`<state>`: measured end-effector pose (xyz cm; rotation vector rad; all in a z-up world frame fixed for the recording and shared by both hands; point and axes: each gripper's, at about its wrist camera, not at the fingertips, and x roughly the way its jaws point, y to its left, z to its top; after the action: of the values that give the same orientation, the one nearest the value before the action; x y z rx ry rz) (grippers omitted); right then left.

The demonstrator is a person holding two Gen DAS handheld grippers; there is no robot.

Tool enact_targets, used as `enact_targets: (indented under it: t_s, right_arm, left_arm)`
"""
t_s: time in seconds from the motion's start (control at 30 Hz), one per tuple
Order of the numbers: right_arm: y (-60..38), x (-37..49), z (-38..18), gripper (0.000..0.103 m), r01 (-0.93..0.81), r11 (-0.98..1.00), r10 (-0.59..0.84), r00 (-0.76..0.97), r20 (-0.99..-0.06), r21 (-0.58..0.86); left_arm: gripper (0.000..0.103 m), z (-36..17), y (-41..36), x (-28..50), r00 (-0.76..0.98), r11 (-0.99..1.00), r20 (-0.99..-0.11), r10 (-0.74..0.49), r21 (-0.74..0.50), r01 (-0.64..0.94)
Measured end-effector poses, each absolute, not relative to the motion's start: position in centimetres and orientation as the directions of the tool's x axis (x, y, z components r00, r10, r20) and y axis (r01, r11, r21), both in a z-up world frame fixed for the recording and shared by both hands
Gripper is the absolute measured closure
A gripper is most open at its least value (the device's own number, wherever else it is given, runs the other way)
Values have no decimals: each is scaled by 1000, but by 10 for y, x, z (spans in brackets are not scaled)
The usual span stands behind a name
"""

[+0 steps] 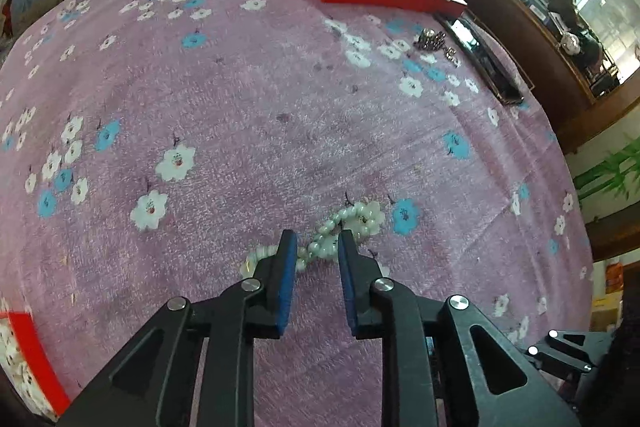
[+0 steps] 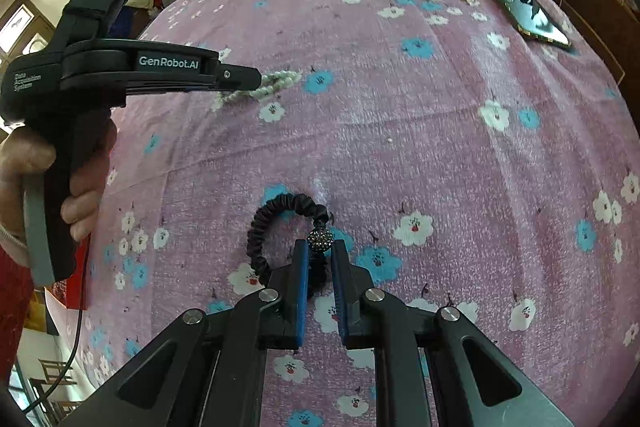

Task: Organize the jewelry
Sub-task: 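Grasp the black hair tie with right tool while left grasps white bead bracelet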

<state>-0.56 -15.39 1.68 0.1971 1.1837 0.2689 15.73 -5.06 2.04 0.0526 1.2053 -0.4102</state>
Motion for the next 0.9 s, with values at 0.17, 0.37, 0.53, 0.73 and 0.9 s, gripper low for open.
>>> enact_targets:
  t_s: [0.17,0.37,0.53,0.73,0.9]
  right_arm:
    - [-155,-4,17,90,-117,950,313,353,-882,290]
    - [-151,2,19,90,-137,954,298,364,-882,266]
    - [-144,5,19,91,-152,961,274,374,-886,233]
    - [-149,8,23,91,-136,952,304,364,-880,273]
    - [-153,4,39,91,-112,945,326,398,-858,307]
  left_arm:
    - [79,17,-58,159,293,922,-922,-255,-139,362]
    - [74,16,-76,149,343,902,-923,-176,-12,431]
    - [98,16,-74,150,361,923,-925,-120,29,383]
    - [98,27,-49,135,349,954,-923,-161,-55,295]
    - [98,56,-25,99,387,959,-900,-202,-102,264]
